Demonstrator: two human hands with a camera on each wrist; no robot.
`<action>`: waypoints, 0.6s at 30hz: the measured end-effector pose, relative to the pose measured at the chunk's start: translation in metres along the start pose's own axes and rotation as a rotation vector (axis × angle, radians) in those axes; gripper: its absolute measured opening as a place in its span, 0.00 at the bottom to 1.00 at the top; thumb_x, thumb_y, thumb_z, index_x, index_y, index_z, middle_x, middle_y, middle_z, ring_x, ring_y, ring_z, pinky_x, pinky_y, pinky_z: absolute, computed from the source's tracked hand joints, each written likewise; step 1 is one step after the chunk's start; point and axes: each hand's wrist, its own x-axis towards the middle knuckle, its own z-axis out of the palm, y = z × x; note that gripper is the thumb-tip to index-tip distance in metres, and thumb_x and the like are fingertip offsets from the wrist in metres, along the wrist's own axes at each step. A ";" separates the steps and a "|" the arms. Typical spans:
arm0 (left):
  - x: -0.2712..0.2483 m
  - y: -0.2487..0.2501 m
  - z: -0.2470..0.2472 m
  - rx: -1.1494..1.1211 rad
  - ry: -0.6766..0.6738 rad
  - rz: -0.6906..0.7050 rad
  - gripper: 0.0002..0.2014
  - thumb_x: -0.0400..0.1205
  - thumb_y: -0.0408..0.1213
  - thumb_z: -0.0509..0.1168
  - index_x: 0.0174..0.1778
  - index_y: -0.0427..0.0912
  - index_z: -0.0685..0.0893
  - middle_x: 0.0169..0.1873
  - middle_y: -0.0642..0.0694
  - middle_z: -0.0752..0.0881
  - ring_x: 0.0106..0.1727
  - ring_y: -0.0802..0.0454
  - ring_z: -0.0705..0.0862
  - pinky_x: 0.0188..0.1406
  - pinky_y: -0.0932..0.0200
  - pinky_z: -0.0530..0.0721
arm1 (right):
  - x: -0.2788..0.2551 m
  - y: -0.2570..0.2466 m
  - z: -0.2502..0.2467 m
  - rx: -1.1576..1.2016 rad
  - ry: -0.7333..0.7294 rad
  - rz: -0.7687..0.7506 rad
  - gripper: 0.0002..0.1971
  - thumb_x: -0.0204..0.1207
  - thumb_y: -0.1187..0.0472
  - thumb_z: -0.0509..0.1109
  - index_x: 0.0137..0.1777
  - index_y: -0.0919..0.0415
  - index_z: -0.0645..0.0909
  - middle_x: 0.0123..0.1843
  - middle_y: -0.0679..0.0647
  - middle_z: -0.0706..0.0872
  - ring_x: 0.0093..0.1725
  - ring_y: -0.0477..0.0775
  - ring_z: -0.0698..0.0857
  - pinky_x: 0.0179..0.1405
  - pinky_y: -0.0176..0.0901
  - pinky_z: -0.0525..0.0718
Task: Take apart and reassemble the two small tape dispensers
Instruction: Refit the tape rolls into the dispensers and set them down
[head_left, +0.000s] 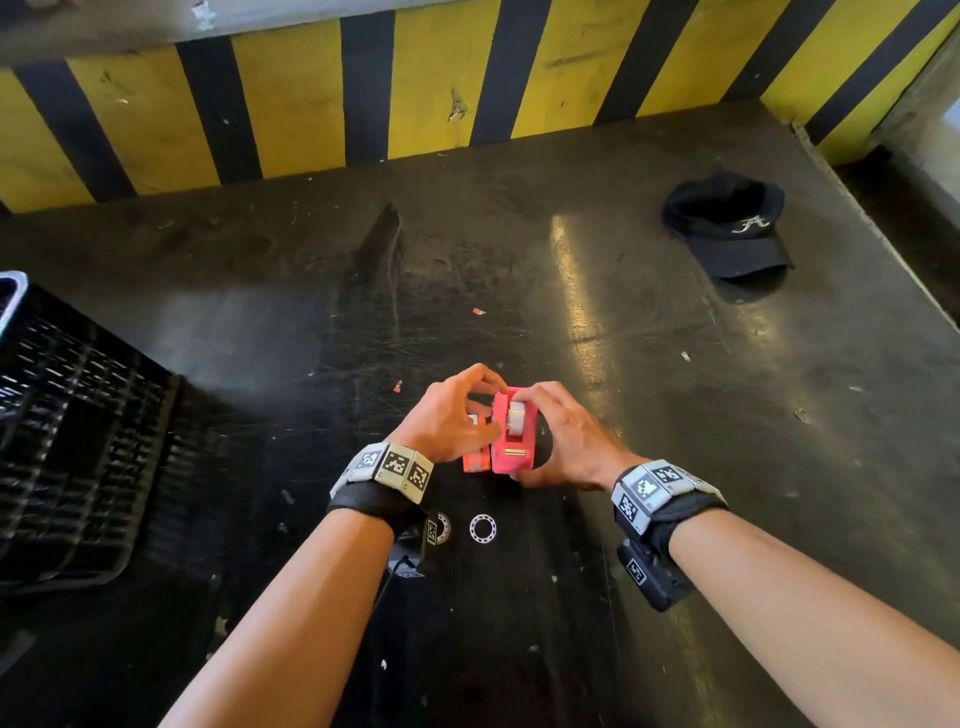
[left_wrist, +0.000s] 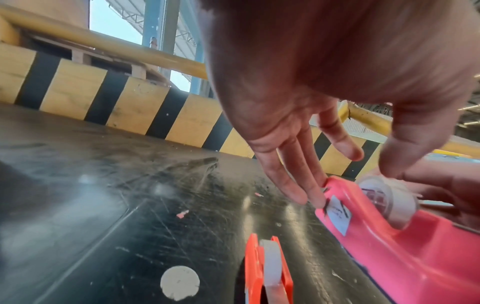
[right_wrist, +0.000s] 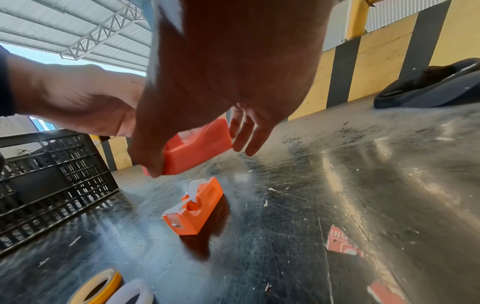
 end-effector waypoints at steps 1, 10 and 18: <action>-0.001 0.001 -0.001 0.028 -0.016 0.007 0.21 0.74 0.35 0.80 0.61 0.53 0.83 0.62 0.54 0.89 0.56 0.58 0.92 0.48 0.62 0.91 | 0.001 0.000 0.000 -0.005 -0.005 -0.001 0.48 0.54 0.43 0.88 0.75 0.44 0.70 0.71 0.45 0.70 0.65 0.52 0.80 0.63 0.47 0.82; -0.003 0.006 0.006 0.207 0.035 0.047 0.13 0.74 0.48 0.81 0.51 0.60 0.85 0.52 0.51 0.92 0.50 0.55 0.93 0.49 0.50 0.95 | 0.002 -0.002 -0.003 -0.043 -0.011 -0.014 0.51 0.53 0.44 0.89 0.78 0.48 0.70 0.69 0.48 0.70 0.62 0.53 0.81 0.60 0.51 0.86; -0.006 0.015 0.007 0.214 0.054 0.036 0.05 0.81 0.42 0.75 0.51 0.51 0.89 0.54 0.49 0.92 0.52 0.53 0.94 0.50 0.51 0.94 | 0.002 -0.006 -0.007 -0.037 -0.033 0.025 0.52 0.55 0.48 0.91 0.79 0.47 0.69 0.71 0.48 0.70 0.65 0.54 0.80 0.62 0.48 0.83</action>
